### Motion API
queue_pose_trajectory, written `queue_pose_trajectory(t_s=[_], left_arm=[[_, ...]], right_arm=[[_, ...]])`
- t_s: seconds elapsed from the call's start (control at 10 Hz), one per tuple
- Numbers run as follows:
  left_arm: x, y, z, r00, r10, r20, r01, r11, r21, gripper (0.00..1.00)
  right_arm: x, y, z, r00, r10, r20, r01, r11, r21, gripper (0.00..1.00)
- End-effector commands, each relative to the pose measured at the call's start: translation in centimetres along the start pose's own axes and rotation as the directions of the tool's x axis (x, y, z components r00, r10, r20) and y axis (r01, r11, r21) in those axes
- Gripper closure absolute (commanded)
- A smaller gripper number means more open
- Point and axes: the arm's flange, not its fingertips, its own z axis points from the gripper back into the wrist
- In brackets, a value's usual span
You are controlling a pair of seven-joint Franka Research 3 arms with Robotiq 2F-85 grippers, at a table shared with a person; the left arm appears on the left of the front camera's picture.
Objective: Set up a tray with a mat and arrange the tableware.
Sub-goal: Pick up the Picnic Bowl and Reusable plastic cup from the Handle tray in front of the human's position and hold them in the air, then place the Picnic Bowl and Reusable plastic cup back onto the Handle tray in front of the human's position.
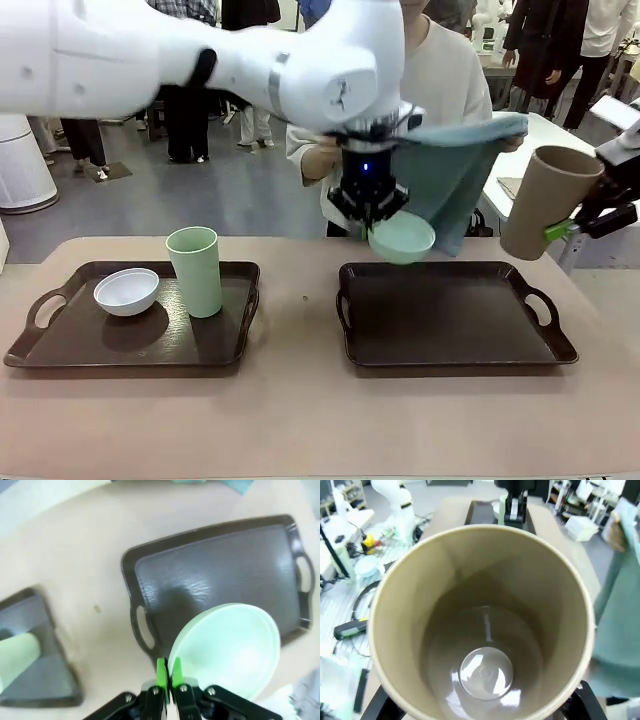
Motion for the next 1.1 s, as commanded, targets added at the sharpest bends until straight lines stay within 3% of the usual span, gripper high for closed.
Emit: queue_pose_trajectory(t_s=[0.0, 0.2, 0.3, 1.0], left_arm=[[-2.8, 0.2, 2.2, 0.998, 0.019, 0.058, -0.018, 1.000, -0.019, 1.00], [-3.2, 0.2, 3.5, 0.996, 0.061, 0.067, -0.059, 0.998, -0.018, 1.00], [-2.0, -0.5, 4.4, 0.999, 0.004, 0.050, -0.003, 1.000, -0.020, 1.00], [-2.0, -0.5, 4.4, 0.999, 0.004, 0.050, -0.003, 1.000, -0.020, 1.00]], right_arm=[[1.0, 1.2, 0.3, 0.999, -0.025, -0.026, 0.025, 1.000, 0.011, 1.00], [0.6, 0.1, -0.4, 0.995, -0.065, -0.074, 0.069, 0.996, 0.053, 1.00], [1.4, 1.1, 1.1, 1.000, -0.006, -0.029, 0.006, 1.000, 0.000, 1.00], [1.4, 1.1, 1.1, 1.000, -0.006, -0.029, 0.006, 1.000, 0.000, 1.00]])
